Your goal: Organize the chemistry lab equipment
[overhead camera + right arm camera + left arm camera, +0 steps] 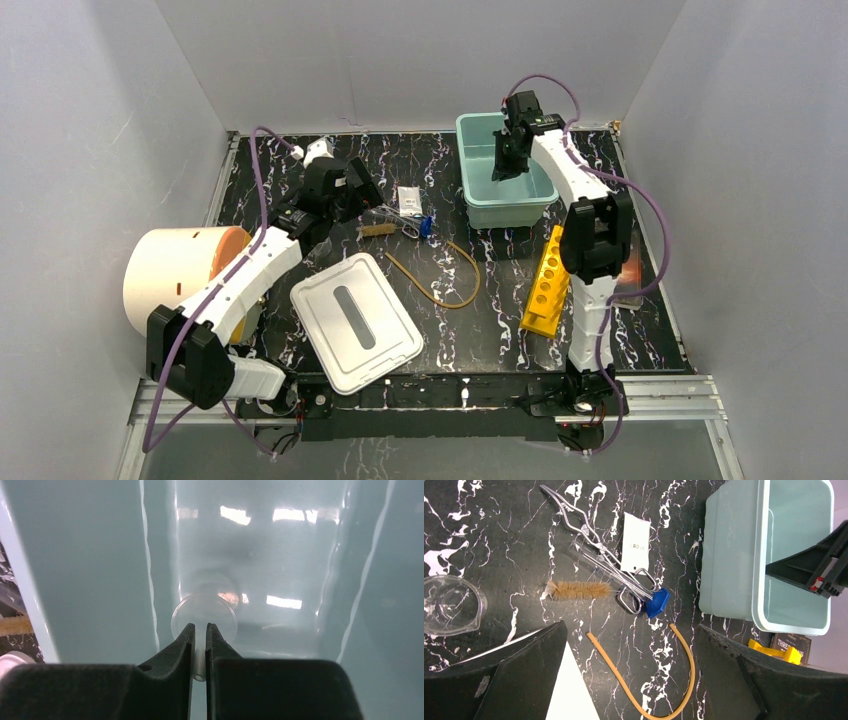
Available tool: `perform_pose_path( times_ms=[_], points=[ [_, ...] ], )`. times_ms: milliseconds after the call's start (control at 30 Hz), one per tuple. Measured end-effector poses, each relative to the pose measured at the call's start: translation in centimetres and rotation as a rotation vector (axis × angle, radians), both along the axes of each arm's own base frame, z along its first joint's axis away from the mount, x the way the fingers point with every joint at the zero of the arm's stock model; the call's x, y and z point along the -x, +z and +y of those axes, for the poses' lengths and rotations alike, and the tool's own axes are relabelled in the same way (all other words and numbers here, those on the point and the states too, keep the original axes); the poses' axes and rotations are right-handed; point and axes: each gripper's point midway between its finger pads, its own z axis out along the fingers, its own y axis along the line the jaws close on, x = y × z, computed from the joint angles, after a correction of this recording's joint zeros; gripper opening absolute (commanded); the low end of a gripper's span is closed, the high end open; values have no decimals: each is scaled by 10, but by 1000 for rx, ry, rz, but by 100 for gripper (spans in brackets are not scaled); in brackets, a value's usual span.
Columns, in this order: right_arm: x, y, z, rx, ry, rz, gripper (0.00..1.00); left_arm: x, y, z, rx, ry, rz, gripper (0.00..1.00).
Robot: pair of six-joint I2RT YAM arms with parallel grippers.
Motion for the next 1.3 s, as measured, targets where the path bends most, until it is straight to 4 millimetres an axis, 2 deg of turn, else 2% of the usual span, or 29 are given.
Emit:
perform_pose_path(
  times_ms=[200,400,567,833,1033,1100,1300],
  points=[
    [-11,-14,15,48,42,20,4,-3,-4,1,-15,-5,7,98],
    [2,-21,27,113,77,37,9,-4,-4,2,-16,-1,7,98],
    [19,-38,28,157,86,78,18,-4,-4,3,-18,0,7,98],
    [29,-29,23,157,58,60,34,-4,-5,5,-19,-1,9,98],
    [28,-1,24,124,38,9,45,-5,-4,4,-11,-6,6,98],
    [29,16,25,108,31,-25,47,-6,-3,3,-7,-8,2,98],
    [36,89,24,26,19,-191,52,-4,-5,3,-5,-10,4,98]
  ],
)
